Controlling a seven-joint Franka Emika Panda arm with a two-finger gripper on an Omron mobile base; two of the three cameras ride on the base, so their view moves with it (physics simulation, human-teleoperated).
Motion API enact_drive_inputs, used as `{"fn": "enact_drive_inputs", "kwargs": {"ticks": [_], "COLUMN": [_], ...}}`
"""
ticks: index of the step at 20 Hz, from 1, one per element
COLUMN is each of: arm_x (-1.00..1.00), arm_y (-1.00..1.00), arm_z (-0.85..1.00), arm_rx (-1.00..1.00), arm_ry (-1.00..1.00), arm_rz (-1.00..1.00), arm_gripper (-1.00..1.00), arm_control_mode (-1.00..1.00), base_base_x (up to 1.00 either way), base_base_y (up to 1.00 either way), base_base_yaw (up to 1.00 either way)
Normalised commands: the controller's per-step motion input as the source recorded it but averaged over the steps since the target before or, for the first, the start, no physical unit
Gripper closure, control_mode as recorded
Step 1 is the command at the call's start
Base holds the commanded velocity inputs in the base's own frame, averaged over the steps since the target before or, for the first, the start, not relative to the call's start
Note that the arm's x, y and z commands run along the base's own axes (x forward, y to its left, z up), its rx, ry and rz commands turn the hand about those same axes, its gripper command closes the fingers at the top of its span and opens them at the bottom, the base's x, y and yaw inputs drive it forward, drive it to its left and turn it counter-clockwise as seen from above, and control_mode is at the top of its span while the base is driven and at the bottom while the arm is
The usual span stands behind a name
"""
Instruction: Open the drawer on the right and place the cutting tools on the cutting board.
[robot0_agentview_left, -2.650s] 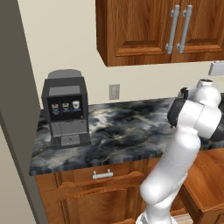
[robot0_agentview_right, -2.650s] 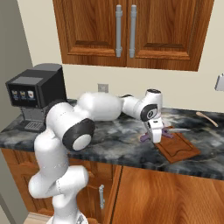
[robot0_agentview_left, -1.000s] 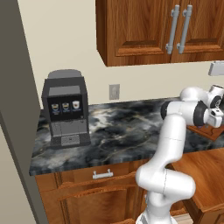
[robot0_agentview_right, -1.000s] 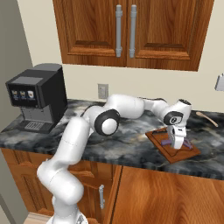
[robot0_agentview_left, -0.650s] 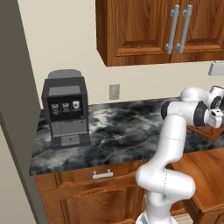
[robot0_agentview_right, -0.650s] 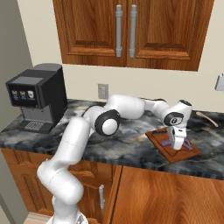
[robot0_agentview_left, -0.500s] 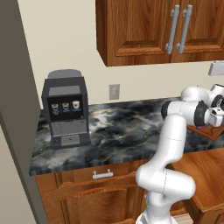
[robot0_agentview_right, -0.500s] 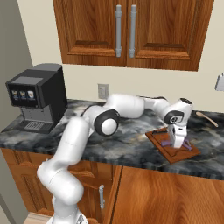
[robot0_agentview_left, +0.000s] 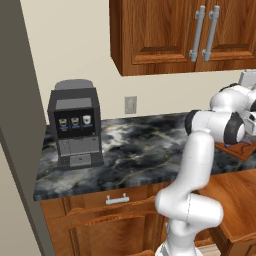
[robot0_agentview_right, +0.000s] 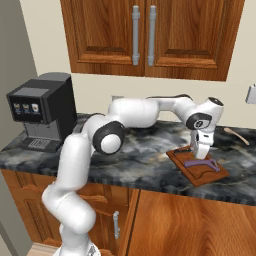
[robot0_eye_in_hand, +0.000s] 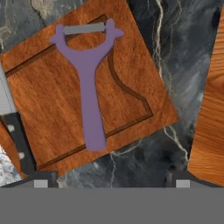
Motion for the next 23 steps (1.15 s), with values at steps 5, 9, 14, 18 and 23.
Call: {"fn": "enact_drive_inputs", "kwargs": {"ticks": [5,9,14,18,23], "arm_x": [-0.72,-0.97,-1.00,-0.95,-0.58], "arm_y": [0.69,0.87,0.99,1.00,0.85], "arm_z": [0.38,0.32,0.31,0.41,0.56], "arm_rx": [-0.07,-0.11,-0.13,-0.14,-0.12], "arm_ry": [-0.03,-0.03,-0.04,-0.04,0.00], "arm_rz": [-0.03,-0.02,-0.02,-0.03,-0.03], "arm_gripper": [-1.00,-1.00,-1.00,-1.00,-1.00], "arm_control_mode": [-1.00,-1.00,-1.00,-1.00,-1.00], "base_base_x": [0.00,0.00,0.00,0.00,0.00], "base_base_y": [0.00,0.00,0.00,0.00,0.00], "base_base_yaw": [0.00,0.00,0.00,0.00,0.00]}}
